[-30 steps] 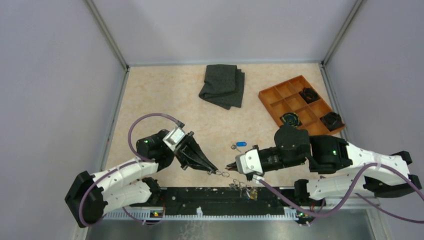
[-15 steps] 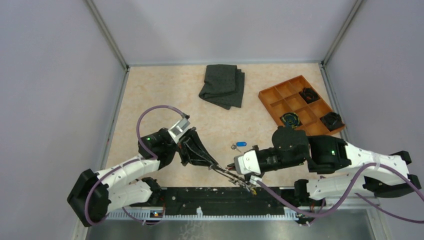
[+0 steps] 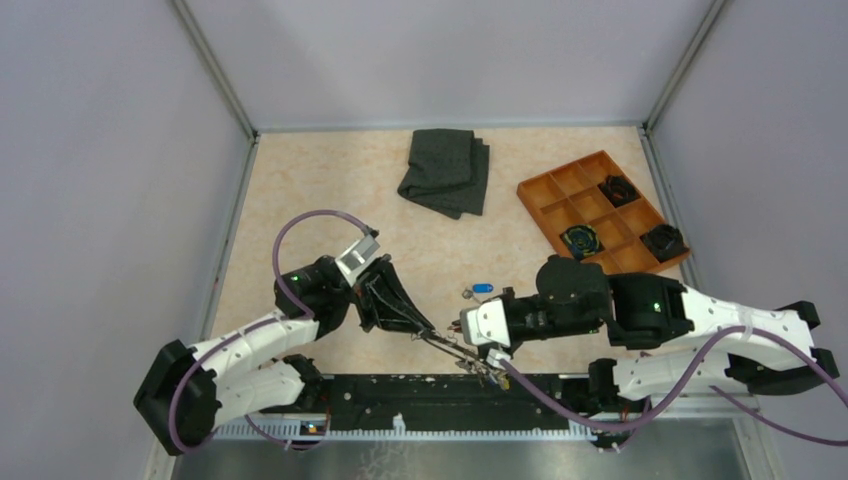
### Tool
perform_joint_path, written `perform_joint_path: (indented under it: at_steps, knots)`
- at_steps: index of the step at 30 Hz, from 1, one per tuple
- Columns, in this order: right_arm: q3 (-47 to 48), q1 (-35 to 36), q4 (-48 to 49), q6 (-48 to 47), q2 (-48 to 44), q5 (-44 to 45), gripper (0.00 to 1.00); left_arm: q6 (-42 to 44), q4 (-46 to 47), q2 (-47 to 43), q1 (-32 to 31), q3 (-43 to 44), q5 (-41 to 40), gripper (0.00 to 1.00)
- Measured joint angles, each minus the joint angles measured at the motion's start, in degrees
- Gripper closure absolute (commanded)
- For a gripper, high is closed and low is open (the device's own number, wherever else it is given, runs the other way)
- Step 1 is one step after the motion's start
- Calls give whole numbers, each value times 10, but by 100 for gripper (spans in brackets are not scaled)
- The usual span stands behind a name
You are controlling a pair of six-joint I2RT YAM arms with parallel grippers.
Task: Remove the keys from the keyring
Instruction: Remove the key from the keyring.
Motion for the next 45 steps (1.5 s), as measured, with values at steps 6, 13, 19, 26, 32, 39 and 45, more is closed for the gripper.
perform_joint_path:
  at_steps: [6,13,19,26,32,39,45]
  knots:
    - [0,0,0,-1,0,2,100,-2,0,-11,2,0,-1,100]
    - [0,0,-6,-1,-4,5,100,-10,0,-18,22,0,-1,100]
    - [0,0,-11,0,-16,10,100,-21,0,-22,38,0,-1,100]
    - [-3,0,-25,0,-17,29,100,-31,0,-26,48,0,2,100]
    - [-9,0,-38,4,-11,29,100,-35,0,-26,55,2,3,100]
    - [-8,0,-35,3,-7,28,100,-59,1,-20,74,7,9,100]
    - [-8,0,-24,-7,-7,50,100,-60,2,-2,77,7,7,100]
